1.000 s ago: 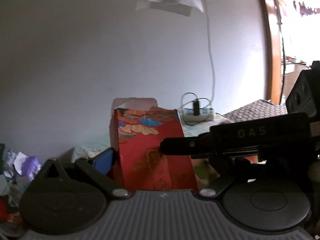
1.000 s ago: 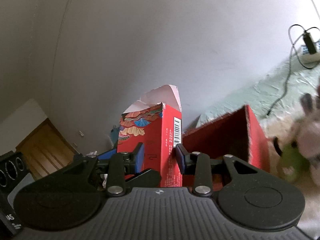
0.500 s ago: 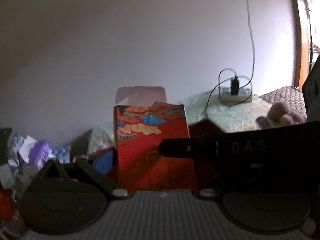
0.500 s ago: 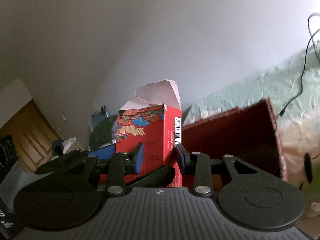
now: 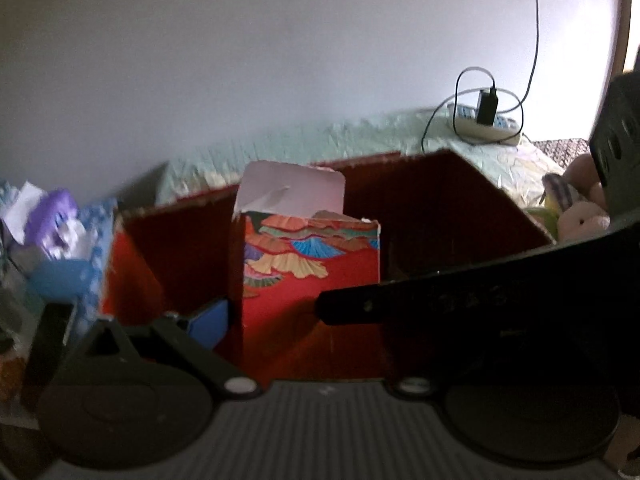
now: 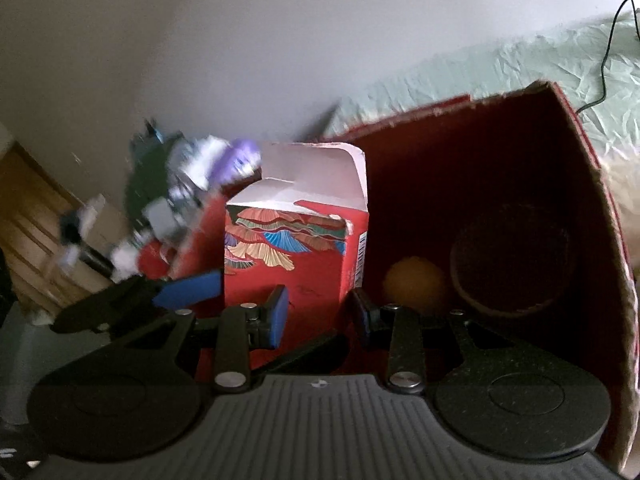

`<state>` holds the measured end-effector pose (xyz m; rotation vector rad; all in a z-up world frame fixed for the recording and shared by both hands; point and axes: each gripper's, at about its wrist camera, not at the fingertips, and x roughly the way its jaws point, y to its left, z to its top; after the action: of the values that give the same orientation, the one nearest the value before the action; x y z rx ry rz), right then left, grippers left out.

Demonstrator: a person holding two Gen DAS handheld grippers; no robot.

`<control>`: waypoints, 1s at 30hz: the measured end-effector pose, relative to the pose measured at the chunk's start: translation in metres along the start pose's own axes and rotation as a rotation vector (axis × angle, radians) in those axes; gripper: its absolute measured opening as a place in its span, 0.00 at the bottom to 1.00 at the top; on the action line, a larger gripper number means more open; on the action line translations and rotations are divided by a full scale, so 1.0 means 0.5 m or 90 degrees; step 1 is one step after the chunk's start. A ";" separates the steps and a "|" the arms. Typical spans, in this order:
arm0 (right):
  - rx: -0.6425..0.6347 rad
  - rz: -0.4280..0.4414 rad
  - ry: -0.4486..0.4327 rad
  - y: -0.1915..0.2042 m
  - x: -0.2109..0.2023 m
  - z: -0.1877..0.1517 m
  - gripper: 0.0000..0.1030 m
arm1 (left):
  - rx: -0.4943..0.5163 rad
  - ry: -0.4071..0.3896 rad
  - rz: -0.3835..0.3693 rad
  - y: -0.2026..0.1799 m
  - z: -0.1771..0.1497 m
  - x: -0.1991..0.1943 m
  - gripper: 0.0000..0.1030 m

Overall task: Organize objects
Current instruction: 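Lift the printed box with the right gripper over the red box, then lower the printed box down into the red box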

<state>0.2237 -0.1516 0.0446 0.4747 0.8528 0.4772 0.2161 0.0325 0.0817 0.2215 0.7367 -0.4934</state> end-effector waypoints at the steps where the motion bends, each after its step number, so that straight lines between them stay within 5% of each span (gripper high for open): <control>1: -0.002 -0.005 0.010 0.001 0.003 0.004 0.36 | 0.000 0.007 0.003 -0.001 -0.002 0.006 0.92; 14: -0.001 -0.028 0.105 0.001 0.023 0.071 0.36 | -0.025 0.044 -0.049 0.001 -0.004 0.009 0.92; 20: 0.001 -0.025 0.150 -0.008 0.060 0.054 0.36 | 0.003 0.056 -0.017 -0.012 -0.013 0.028 0.94; 30: -0.023 -0.021 0.116 -0.002 0.044 0.049 0.36 | -0.009 0.044 -0.019 -0.002 -0.021 0.022 0.95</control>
<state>0.2561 -0.1450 0.0450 0.3873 1.0233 0.5096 0.2164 0.0317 0.0667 0.2149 0.8112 -0.5103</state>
